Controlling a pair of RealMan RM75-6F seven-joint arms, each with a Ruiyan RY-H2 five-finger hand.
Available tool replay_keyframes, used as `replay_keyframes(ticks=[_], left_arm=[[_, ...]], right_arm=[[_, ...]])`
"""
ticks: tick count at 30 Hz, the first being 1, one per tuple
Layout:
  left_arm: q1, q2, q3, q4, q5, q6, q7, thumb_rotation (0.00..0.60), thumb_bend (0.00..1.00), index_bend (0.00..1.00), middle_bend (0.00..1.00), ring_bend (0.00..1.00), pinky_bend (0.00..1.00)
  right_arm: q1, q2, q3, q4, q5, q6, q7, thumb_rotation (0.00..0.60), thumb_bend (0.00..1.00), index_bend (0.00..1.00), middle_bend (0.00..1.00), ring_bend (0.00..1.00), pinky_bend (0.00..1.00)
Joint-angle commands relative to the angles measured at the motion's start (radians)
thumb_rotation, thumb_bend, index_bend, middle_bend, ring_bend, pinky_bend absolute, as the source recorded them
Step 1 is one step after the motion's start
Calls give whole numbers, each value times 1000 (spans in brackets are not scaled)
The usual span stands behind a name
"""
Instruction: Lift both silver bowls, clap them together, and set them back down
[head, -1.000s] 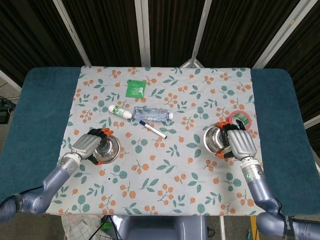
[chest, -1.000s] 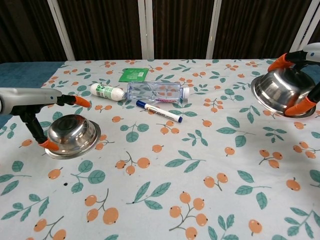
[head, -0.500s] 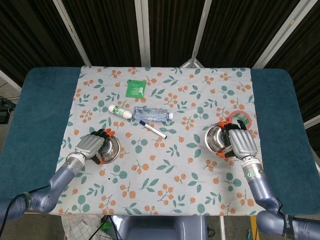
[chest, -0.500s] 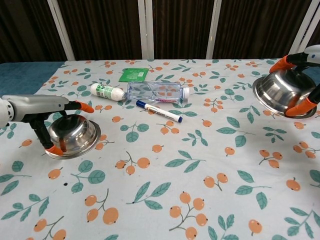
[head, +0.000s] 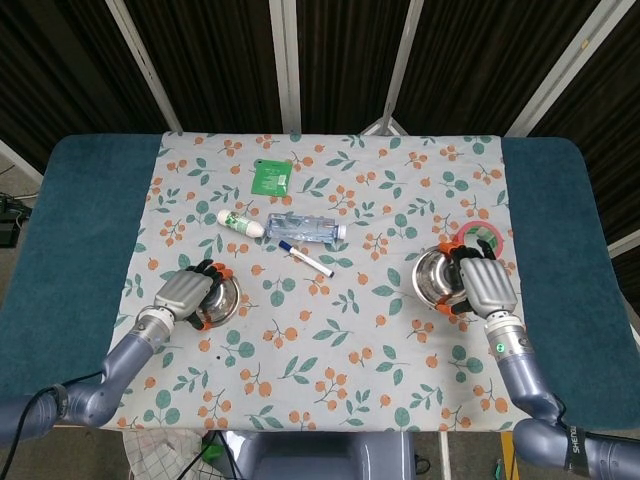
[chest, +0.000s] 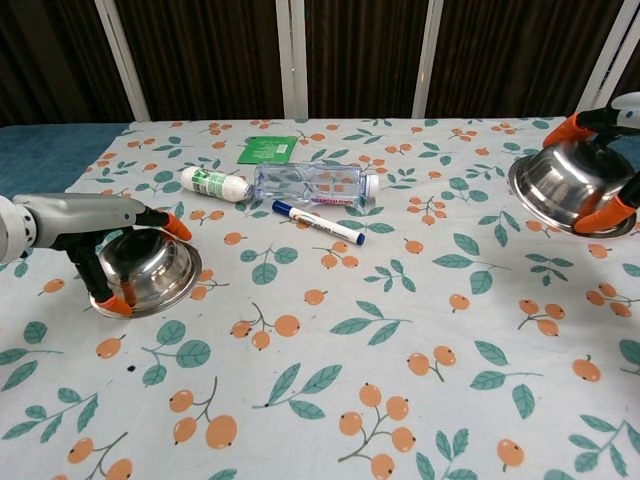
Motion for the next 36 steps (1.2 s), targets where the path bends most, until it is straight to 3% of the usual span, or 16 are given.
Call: replay_keyframes(ticks=[1, 13, 17, 24, 29, 36], left_arm=[[1, -3, 3, 3, 6, 5, -3, 600, 70, 210, 150, 82, 223], [1, 0, 5, 10, 10, 26, -2, 600, 73, 393, 244, 114, 236], [4, 4, 0, 3, 15, 34, -17, 600, 74, 400, 296, 126, 239], [15, 18, -12, -4, 56, 47, -70, 600, 74, 380, 324, 221, 327], [20, 37, -20, -19, 77, 45, -112, 600, 75, 375, 327, 220, 323], [54, 76, -82, -72, 153, 74, -314, 600, 74, 360, 277, 174, 295]], right_arm=[[0, 1, 0, 0, 1, -1, 2, 600, 110, 363, 207, 271, 67], [2, 2, 0, 2, 3, -1, 6, 600, 110, 364, 207, 271, 67], [1, 2, 3, 2, -1, 5, 11, 600, 110, 363, 207, 271, 67], [1, 2, 5, 6, -3, 6, 16, 600, 111, 364, 207, 271, 67], [2, -2, 5, 9, -3, 3, 19, 600, 110, 365, 207, 271, 67], [0, 1, 18, -1, -31, 12, 51, 600, 110, 367, 207, 271, 67]])
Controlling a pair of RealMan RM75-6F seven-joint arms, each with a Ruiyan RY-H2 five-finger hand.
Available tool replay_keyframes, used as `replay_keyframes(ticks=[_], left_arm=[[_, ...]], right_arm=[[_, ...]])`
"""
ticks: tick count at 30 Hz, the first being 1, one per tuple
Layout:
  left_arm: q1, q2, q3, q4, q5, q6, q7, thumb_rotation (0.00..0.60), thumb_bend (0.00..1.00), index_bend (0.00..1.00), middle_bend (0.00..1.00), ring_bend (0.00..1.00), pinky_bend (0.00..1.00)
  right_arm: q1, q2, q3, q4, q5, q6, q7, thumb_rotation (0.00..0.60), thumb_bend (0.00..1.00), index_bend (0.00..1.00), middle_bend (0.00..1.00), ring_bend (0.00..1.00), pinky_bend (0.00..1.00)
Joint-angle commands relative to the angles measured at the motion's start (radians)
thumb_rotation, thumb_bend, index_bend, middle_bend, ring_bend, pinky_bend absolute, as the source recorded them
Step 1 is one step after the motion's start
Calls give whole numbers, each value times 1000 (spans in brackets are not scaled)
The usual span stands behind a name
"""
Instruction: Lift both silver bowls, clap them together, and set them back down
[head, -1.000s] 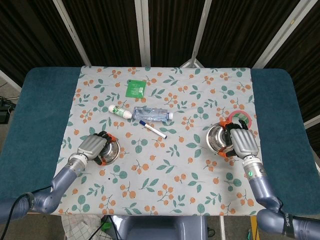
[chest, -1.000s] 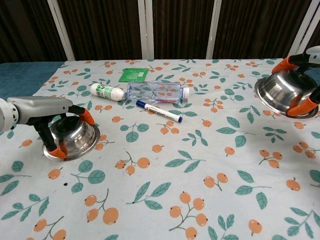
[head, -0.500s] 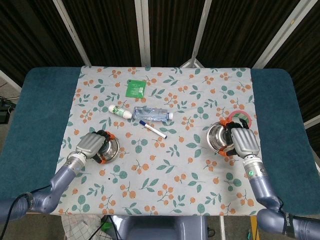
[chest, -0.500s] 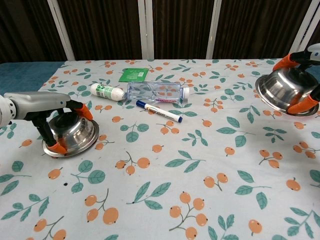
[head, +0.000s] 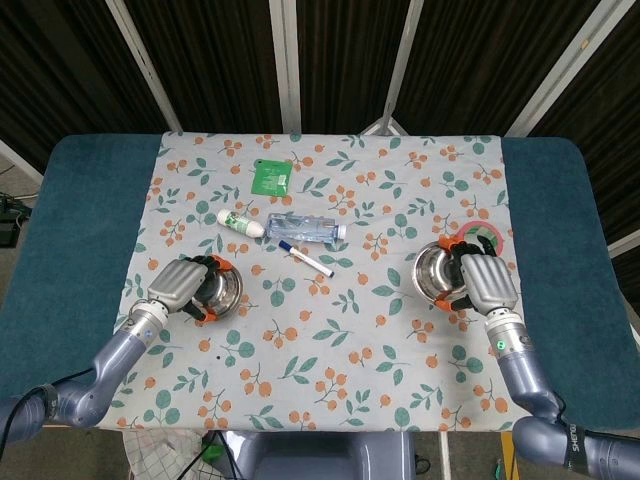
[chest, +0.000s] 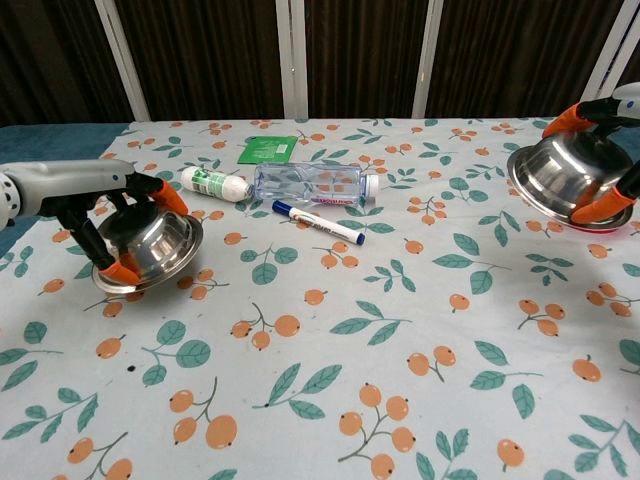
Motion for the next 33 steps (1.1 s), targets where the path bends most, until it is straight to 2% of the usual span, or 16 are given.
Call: replay_keyframes(ticks=[1, 7, 12, 13, 19, 23, 29, 33], left_arm=[[31, 29, -51, -38, 76, 34, -163, 600, 74, 361, 272, 171, 293], [89, 14, -106, -18, 248, 200, -407, 600, 74, 375, 261, 164, 292], [115, -36, -138, 37, 349, 333, -609, 600, 74, 384, 256, 161, 293], [115, -50, -140, 56, 370, 353, -650, 600, 74, 384, 256, 161, 293], [106, -136, -153, 154, 433, 439, -773, 600, 73, 388, 247, 157, 294], [96, -186, -152, 200, 453, 462, -865, 600, 72, 390, 247, 157, 293], [82, -254, -146, 289, 475, 490, -947, 600, 71, 392, 246, 157, 296], [77, -306, -153, 331, 483, 528, -1048, 600, 69, 391, 245, 157, 303]], right_arm=[[-5, 3, 12, -9, -29, 7, 38, 600, 110, 371, 207, 271, 69], [-24, -2, 49, -6, -132, 3, 222, 600, 110, 381, 207, 271, 78], [-23, -8, 87, 3, -195, -60, 448, 600, 110, 387, 207, 271, 78], [-20, -6, 101, 2, -209, -89, 524, 600, 110, 388, 207, 271, 78], [0, -8, 166, 5, -290, -187, 857, 600, 110, 399, 207, 271, 78], [16, -36, 193, 37, -327, -222, 1030, 600, 110, 403, 207, 271, 78], [39, -87, 208, 104, -365, -236, 1169, 600, 110, 411, 207, 271, 78], [48, -116, 211, 139, -386, -232, 1244, 600, 110, 415, 207, 271, 78]])
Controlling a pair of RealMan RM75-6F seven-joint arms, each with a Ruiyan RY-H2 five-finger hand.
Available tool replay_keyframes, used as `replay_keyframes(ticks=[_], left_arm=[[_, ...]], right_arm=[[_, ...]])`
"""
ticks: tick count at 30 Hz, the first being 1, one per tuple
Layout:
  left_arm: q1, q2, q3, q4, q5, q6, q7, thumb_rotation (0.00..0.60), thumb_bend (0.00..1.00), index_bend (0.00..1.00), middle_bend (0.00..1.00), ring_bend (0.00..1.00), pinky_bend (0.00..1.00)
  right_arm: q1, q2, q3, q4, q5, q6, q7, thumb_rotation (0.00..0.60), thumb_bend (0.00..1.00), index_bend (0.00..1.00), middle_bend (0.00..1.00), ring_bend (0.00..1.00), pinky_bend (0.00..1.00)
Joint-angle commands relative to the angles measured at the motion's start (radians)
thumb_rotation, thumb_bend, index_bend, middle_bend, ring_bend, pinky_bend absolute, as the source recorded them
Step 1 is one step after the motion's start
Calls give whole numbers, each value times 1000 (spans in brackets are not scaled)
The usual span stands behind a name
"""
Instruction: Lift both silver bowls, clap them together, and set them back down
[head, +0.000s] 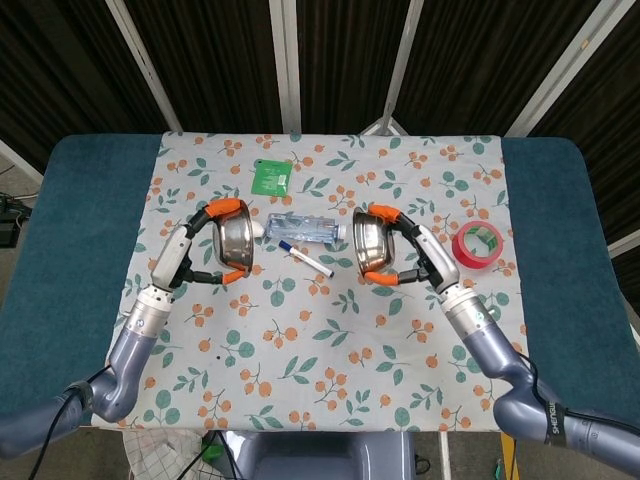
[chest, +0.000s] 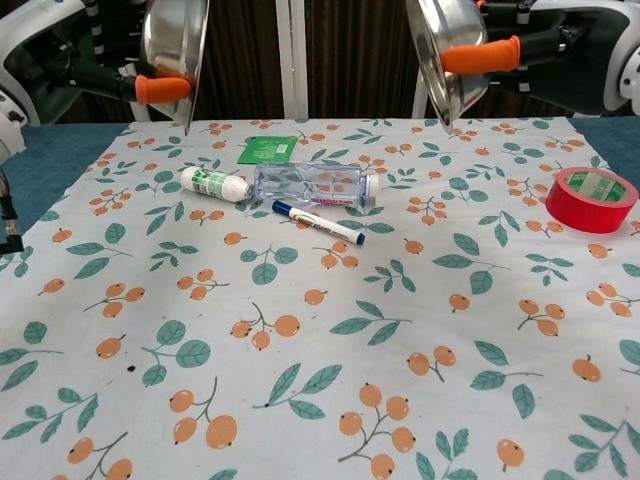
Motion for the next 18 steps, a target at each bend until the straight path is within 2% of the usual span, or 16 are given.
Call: replay_keyframes(ticks=[1, 7, 18], left_arm=[[-8, -63, -7, 47, 16, 51, -109, 600, 69, 392, 245, 157, 303], [-17, -135, -1, 109, 43, 107, -169, 600, 69, 391, 244, 157, 303], [-39, -234, 31, 221, 66, 127, -195, 600, 68, 400, 244, 152, 303]], right_arm=[[17, -42, 8, 46, -34, -2, 64, 600, 111, 416, 207, 271, 78], [29, -88, -5, 67, -43, 14, 84, 600, 110, 416, 207, 271, 78], [37, -126, -20, 14, -28, 41, 54, 600, 110, 416, 207, 277, 78]])
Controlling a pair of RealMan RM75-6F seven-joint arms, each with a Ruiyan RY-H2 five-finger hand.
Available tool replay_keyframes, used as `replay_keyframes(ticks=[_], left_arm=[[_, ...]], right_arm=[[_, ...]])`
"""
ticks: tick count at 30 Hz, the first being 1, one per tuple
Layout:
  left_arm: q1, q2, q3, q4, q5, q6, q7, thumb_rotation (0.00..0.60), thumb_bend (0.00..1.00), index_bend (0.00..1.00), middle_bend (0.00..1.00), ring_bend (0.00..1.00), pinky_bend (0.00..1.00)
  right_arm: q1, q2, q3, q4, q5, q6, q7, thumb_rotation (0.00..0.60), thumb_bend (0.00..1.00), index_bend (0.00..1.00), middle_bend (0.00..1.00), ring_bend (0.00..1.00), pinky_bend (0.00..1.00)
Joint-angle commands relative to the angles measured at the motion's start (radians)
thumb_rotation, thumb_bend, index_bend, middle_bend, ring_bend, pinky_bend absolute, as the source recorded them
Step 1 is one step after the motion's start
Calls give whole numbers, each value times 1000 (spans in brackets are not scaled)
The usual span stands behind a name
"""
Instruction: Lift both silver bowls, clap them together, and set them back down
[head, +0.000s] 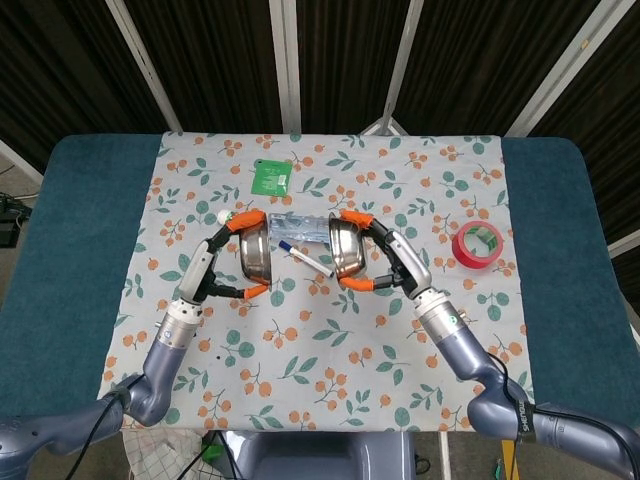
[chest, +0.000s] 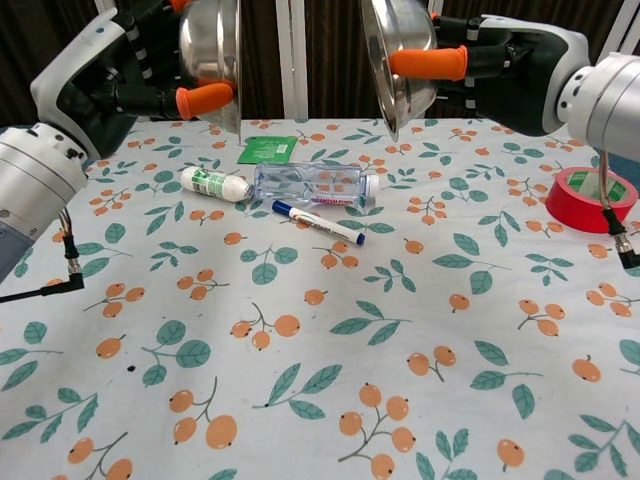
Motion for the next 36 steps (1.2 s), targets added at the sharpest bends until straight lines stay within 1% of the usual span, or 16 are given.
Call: replay_keyframes(ticks=[1, 5, 13, 18, 22, 27, 31, 36], left_arm=[[-7, -28, 9, 32, 9, 12, 4, 600, 67, 400, 244, 152, 303], [-21, -59, 11, 62, 14, 19, -1, 600, 66, 402, 244, 152, 304], [-41, -100, 9, 69, 21, 43, -11, 600, 65, 404, 244, 152, 304], [-48, -134, 17, 86, 26, 53, -14, 600, 65, 404, 245, 152, 303], [-50, -151, 22, 106, 28, 61, -18, 600, 65, 404, 244, 152, 304], [-43, -119, 20, 89, 33, 87, -14, 600, 65, 404, 244, 152, 303], [-31, -78, 16, 53, 40, 117, 16, 600, 65, 404, 245, 152, 303], [-16, -37, 26, 15, 51, 135, 58, 600, 63, 405, 246, 152, 303]], right_arm=[[3, -7, -6, -23, 3, 5, -10, 600, 110, 416, 207, 277, 78], [10, -15, -18, -49, 4, 8, -48, 600, 110, 416, 207, 277, 78], [33, -53, -31, -82, 44, 10, -150, 600, 110, 416, 207, 277, 78], [43, -75, -32, -92, 71, 7, -184, 600, 110, 416, 207, 277, 83], [42, -75, -30, -98, 79, 7, -193, 600, 110, 416, 207, 277, 88], [31, -50, -19, -102, 88, 10, -188, 600, 109, 422, 207, 277, 88], [25, -29, -9, -105, 99, 5, -176, 600, 110, 422, 207, 277, 88], [17, -12, -2, -109, 102, 1, -160, 600, 109, 422, 207, 277, 88]])
